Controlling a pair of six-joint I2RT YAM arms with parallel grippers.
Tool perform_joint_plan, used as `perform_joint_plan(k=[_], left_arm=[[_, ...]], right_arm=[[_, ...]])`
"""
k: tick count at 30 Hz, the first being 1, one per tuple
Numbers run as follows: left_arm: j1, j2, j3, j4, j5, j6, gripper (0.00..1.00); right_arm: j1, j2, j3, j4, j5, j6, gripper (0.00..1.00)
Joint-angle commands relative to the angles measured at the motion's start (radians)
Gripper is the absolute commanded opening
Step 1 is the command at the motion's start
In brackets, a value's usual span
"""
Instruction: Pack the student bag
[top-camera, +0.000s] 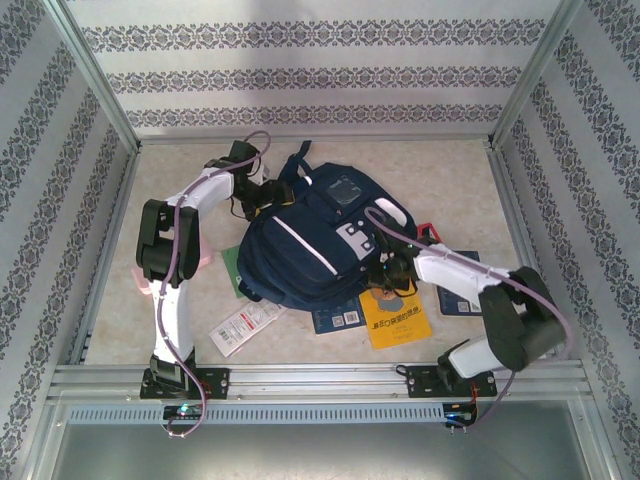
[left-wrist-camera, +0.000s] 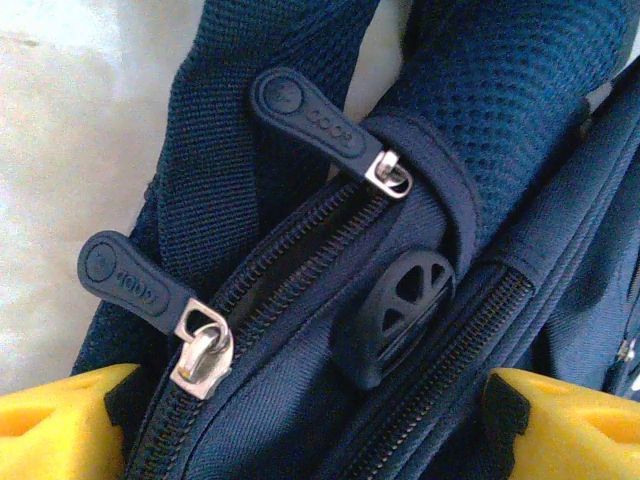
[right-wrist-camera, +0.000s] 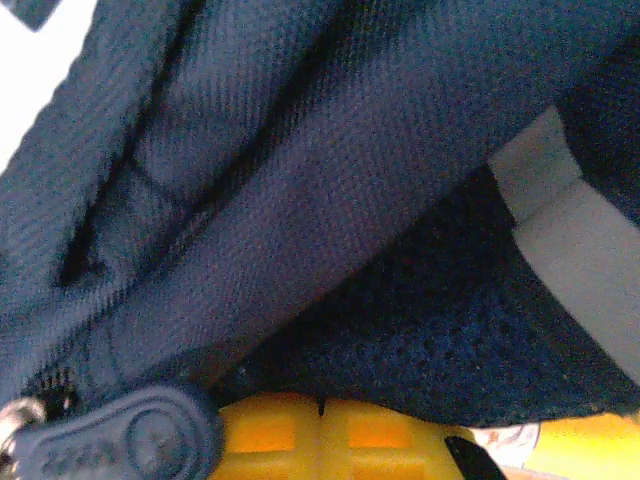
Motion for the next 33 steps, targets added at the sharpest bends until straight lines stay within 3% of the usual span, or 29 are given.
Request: perform_joint_plan(k=[1,5,12,16,21,22,23,24,26,29,33], left_arm=[[-0.025,-0.060,-0.076,0.009,0.040,-0.029,0.86],[-0.025,-0.127,-0.171,0.097,0.094,-0.108,0.86],[-0.048,-0.253,-0.341,0.311,0.189,-0.285,0.85],[-0.107,-0.292,-0.376,0.385,0.204,-0.341,0.86],[-0.196,-0.304,-0.421,0.488,0.228,-0.415,0.87],[-0.208,-0.309,-0.432,0.499,0.228,-0.426,0.87],[-0.219,-0.317,-0.448,0.517,0.227,-0.437,0.87],[-0.231,-0.327,-0.470,0.541,0.225,-0.453,0.87],[-0.245,-0.346,-0.499,0.570,0.225,-0.463,0.88],[-0.246,-0.391,-0.492,0.448,0.136,-0.382,0.89],[-0.227,-0.460,-0.452,0.273,-0.022,-0.289,0.90]], right_arm=[[-0.043,0.125,0.123,0.121,0.006,-0.034,0.09],[-0.104,0.271,0.291,0.118,-0.060,-0.054,0.16],[-0.177,0.422,0.560,0.045,-0.130,-0.125,0.40],[-0.193,0.404,0.656,-0.007,-0.107,-0.165,0.49],[-0.200,0.322,0.749,-0.133,0.021,-0.205,0.58],[-0.198,0.301,0.757,-0.154,0.044,-0.208,0.65],[-0.195,0.271,0.758,-0.168,0.066,-0.209,0.66],[-0.191,0.237,0.756,-0.176,0.075,-0.206,0.74],[-0.179,0.179,0.737,-0.172,0.036,-0.207,0.75],[-0.151,0.122,0.707,-0.162,-0.103,-0.259,0.74],[-0.110,0.095,0.675,-0.178,-0.194,-0.357,0.71]])
